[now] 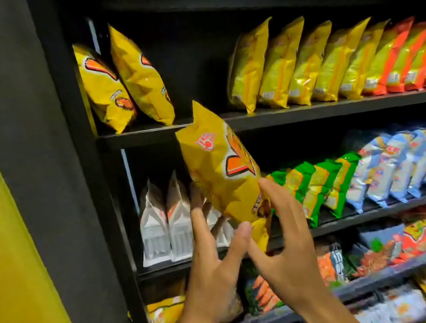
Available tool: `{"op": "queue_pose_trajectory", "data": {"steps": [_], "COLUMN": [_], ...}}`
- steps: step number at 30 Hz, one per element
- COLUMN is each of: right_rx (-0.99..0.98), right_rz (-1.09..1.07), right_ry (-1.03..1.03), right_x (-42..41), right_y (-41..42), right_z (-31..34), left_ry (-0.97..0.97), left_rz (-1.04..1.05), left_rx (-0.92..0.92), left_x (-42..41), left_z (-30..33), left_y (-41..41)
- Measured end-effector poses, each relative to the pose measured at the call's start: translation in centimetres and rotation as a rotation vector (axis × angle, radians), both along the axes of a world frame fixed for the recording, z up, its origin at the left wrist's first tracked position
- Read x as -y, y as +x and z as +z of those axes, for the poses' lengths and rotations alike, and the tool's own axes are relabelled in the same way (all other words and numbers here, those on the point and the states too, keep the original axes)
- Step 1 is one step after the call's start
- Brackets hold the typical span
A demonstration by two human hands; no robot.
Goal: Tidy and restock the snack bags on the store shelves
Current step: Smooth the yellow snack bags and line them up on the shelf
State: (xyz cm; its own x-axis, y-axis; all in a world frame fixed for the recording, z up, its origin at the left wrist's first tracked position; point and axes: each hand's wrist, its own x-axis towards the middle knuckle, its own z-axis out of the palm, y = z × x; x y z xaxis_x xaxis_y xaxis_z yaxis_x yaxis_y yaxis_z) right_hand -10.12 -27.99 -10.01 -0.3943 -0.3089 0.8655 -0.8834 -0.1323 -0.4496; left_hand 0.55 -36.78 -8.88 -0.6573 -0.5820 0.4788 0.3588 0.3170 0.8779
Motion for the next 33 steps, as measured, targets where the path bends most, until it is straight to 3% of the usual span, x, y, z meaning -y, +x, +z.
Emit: {"op": "queue_pose_trajectory", "data": {"steps": [5, 10, 14, 18, 22, 27, 33], "right_rx": [-0.01, 0.166, 0.458, 0.751, 0.847, 0.909, 0.921], "right_rz": [0.084, 0.162, 0.205, 0.386, 0.454, 0.378, 0.435], "right_ry": [0.161, 0.141, -0.025, 0.103, 0.184, 0.069, 0.112], "right_x": [-1.5, -3.6, -3.5, -2.6, -2.4, -2.3, -2.0], "right_y": [3.0, 4.4, 4.3, 2.8, 2.6, 3.2, 4.1], "right_z": [-7.5, -11.0, -8.8, -7.2, -8.1, -10.5, -11.8], "left_ry": [0.369, 0.435, 0.436, 0.432, 0.527, 0.442, 0.446], "left_rz": [0.076, 0.182, 0.021, -0.099, -0.137, -0.106, 0.008], "left_rx": [-0.046, 0.087, 0.215, 0.3, 0.333, 0.229, 0.064], "left_x": [-0.9, -0.1, 1.3, 1.2, 0.8, 1.0, 0.9], "left_z": [-4.6, -8.0, -11.8, -14.2, -15.7, -15.0, -12.6], "left_y": [0.9, 2.9, 5.2, 6.6, 7.4, 7.0, 5.6]}}
